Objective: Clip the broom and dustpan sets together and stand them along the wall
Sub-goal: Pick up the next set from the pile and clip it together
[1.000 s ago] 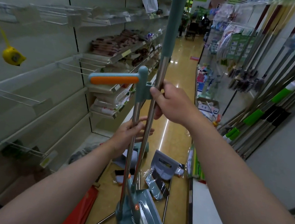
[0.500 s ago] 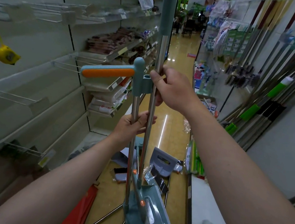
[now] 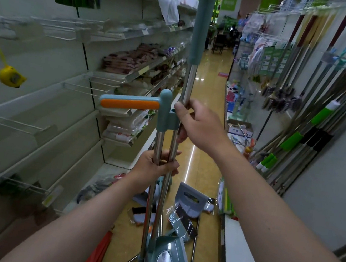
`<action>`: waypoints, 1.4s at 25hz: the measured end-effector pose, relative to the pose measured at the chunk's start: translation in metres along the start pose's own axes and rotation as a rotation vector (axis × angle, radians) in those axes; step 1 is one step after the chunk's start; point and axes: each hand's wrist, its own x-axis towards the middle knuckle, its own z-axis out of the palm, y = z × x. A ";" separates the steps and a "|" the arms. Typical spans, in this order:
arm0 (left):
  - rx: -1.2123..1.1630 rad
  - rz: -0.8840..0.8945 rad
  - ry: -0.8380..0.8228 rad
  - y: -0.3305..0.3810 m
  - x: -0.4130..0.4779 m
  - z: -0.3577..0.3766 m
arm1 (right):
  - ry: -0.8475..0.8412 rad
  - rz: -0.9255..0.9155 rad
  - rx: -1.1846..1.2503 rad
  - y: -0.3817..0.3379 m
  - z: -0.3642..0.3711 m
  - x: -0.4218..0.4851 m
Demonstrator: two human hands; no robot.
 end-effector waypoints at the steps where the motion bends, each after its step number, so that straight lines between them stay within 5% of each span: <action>1: -0.001 -0.006 0.013 -0.002 0.000 0.000 | 0.031 -0.017 -0.031 0.005 0.006 -0.003; 7: 0.083 0.028 0.004 -0.005 -0.002 0.012 | 0.269 0.045 0.018 0.022 0.058 -0.025; 16: 0.140 0.029 -0.029 0.012 0.006 0.039 | 0.396 -0.022 0.087 0.029 0.055 -0.020; 26: 0.168 0.017 -0.008 0.001 0.020 0.049 | -0.028 0.067 0.050 0.083 0.017 -0.042; 35: 0.254 -0.101 0.016 -0.019 0.025 0.082 | -0.082 0.049 0.110 0.136 -0.013 -0.058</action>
